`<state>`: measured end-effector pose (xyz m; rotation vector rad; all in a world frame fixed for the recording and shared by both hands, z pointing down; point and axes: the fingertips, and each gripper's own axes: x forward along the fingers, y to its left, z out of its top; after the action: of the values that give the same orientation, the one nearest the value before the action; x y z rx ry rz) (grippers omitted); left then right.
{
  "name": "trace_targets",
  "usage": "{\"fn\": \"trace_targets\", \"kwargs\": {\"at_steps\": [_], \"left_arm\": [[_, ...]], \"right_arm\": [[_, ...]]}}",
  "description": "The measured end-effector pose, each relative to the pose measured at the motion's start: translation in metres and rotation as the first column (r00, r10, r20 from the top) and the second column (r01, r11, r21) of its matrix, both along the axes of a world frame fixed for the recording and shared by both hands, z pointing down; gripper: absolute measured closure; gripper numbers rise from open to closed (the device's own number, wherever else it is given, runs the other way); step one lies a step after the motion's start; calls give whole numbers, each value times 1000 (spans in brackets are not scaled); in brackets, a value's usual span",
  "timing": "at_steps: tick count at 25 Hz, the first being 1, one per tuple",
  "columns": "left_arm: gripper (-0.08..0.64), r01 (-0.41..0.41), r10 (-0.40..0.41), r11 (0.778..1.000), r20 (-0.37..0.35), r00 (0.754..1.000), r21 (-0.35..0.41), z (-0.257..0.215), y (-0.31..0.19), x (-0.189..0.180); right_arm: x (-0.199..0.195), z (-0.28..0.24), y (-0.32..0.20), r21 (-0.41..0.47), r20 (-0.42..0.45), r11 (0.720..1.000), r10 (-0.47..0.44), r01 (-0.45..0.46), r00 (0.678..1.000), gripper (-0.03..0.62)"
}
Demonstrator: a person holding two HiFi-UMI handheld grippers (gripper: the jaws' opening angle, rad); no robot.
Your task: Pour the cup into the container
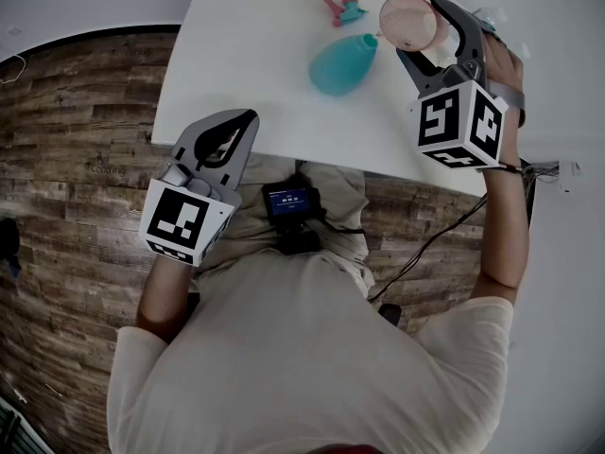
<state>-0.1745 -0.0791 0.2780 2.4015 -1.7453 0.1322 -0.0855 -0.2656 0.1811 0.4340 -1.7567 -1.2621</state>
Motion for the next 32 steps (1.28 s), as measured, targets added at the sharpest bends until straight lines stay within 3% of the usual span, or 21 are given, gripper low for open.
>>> {"fn": "trace_targets", "kwargs": {"at_steps": [32], "left_arm": [[548,7,-7,1000,1,1000,6,0,6,-4]], "right_arm": [[-1,-2,0,109,-78,994,-15,24,997,232]]}}
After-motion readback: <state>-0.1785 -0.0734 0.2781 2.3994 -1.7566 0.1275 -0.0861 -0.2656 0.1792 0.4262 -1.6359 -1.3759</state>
